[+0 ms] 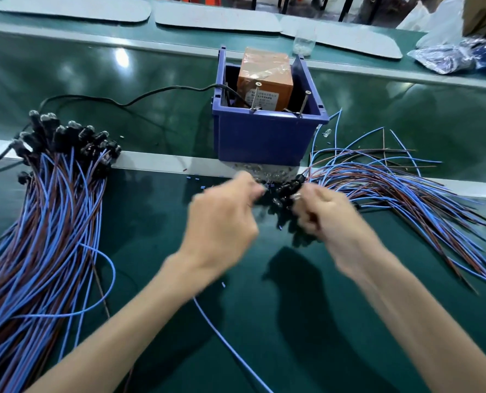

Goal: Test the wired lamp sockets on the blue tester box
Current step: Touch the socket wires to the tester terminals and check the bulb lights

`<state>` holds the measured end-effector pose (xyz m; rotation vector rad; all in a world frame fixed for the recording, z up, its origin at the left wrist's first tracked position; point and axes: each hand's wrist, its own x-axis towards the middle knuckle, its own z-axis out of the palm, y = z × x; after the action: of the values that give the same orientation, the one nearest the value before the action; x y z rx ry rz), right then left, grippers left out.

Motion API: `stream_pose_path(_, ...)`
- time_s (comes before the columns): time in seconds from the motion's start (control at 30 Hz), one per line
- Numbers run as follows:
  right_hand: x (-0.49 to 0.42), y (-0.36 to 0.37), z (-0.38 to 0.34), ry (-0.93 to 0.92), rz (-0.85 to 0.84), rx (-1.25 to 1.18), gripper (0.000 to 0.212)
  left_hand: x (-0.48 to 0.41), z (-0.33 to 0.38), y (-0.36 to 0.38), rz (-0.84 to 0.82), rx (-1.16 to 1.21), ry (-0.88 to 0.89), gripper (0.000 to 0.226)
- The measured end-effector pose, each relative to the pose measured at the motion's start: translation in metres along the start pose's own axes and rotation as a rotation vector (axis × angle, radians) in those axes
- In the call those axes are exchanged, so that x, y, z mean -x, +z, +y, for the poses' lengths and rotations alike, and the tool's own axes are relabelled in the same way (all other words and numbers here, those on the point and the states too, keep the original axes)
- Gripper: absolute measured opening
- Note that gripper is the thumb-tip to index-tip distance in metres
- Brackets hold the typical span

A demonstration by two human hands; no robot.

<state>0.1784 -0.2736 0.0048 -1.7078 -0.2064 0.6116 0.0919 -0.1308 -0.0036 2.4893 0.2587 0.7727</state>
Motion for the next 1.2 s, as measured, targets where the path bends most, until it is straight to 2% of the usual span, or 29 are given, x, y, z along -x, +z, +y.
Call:
stream_pose_path(0.07,0.001,-0.010,-0.003,-0.179,0.106,0.150,0.038,-0.012,-0.005,-0.005,0.009,0.059,-0.130,0.019)
stream_pose_path(0.17,0.009,0.003,0.000,-0.415,0.064,0.554,0.030,-0.021,0.008,0.001,-0.060,0.255,-0.142,0.027)
stream_pose_path(0.27,0.013,0.022,0.007,-0.544,0.116,0.756,0.013,-0.029,0.017,0.006,-0.078,0.334,-0.234,0.028)
stream_pose_path(0.37,0.006,0.028,0.017,-0.546,0.094,0.878,0.010,-0.038,0.011,0.007,-0.083,0.386,-0.296,0.025)
stream_pose_path(0.43,0.001,0.034,0.024,-0.490,0.092,1.024,0.025,-0.041,0.009,0.008,-0.091,0.430,-0.311,0.027)
stream_pose_path(0.5,-0.003,0.037,0.030,-0.523,0.193,1.188,0.032,-0.042,0.007,0.010,-0.128,0.470,-0.322,0.029)
stream_pose_path(0.63,-0.006,0.037,0.029,-0.596,0.289,1.441,0.023,-0.039,0.007,0.016,-0.185,0.527,-0.315,0.028)
stream_pose_path(0.73,-0.009,0.033,0.029,-0.651,0.359,1.403,0.030,-0.033,0.005,0.018,-0.233,0.532,-0.317,0.028)
stream_pose_path(0.9,-0.014,0.026,0.044,-0.766,0.399,1.269,0.031,-0.032,0.000,0.013,-0.321,0.560,-0.293,0.026)
stream_pose_path(1.1,-0.017,0.013,0.035,-0.826,0.214,0.943,0.015,-0.030,-0.005,0.005,-0.377,0.601,-0.239,0.023)
stream_pose_path(1.2,-0.017,0.003,0.021,-0.804,0.207,0.655,0.015,-0.029,-0.004,0.000,-0.405,0.621,-0.186,0.018)
